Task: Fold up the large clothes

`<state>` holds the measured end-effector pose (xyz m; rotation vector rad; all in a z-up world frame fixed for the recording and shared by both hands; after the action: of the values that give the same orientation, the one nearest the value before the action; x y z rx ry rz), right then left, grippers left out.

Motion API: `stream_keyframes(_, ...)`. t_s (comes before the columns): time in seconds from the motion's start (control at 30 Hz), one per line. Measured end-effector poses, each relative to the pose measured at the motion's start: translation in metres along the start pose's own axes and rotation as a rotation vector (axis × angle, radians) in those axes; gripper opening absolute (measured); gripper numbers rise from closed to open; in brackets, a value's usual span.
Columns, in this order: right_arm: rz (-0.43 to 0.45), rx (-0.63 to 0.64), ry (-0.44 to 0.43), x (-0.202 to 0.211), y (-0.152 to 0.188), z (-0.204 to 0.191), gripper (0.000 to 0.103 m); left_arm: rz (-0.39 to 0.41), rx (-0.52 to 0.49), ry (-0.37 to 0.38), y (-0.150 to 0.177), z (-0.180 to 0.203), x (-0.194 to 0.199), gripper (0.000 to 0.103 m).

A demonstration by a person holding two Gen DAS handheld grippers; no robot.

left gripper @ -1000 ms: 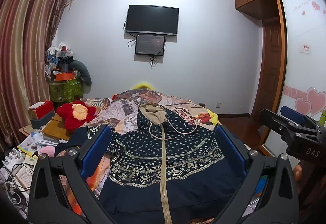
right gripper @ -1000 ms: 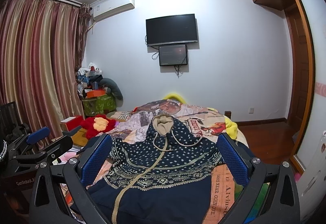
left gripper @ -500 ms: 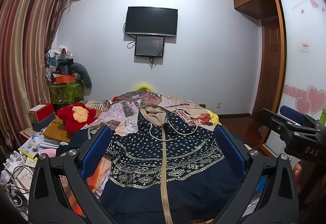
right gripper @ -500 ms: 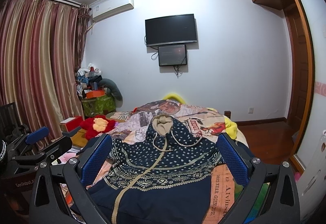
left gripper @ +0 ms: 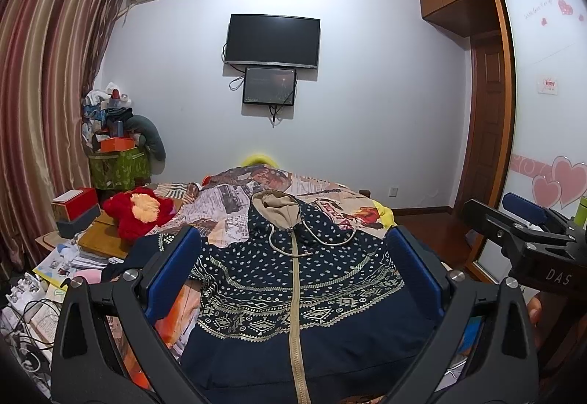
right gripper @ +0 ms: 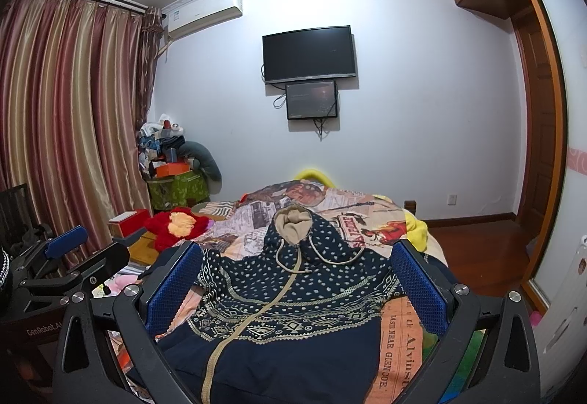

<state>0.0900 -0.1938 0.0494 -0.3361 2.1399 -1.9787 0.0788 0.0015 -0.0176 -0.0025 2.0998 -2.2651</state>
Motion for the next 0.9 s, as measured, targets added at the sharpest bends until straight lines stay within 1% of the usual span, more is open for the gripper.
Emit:
stream_keyframes(0.63,-0.002,-0.001,0.001,-0.001,0.0,0.001,0.103,-0.003,0.002,0.0,0.001,-0.002,0.0,0.102)
stream_keyframes(0.9,-0.031,-0.003,-0.001,-0.012,0.009,-0.002,0.103,-0.015,0.012,-0.016,0.006,-0.011,-0.011,0.102)
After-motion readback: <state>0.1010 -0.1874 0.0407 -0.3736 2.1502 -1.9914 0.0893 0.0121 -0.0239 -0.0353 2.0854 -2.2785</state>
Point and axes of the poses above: each gripper's, at about its wrist camera, not at the fingertips, and x roughly against the way its jaws point, z to its right, y to its underside, the point moved 8 cm from there along -x, roughly the way its jaws point, and after that the axes turned 15 degrees about z, right-handed, at the moved point
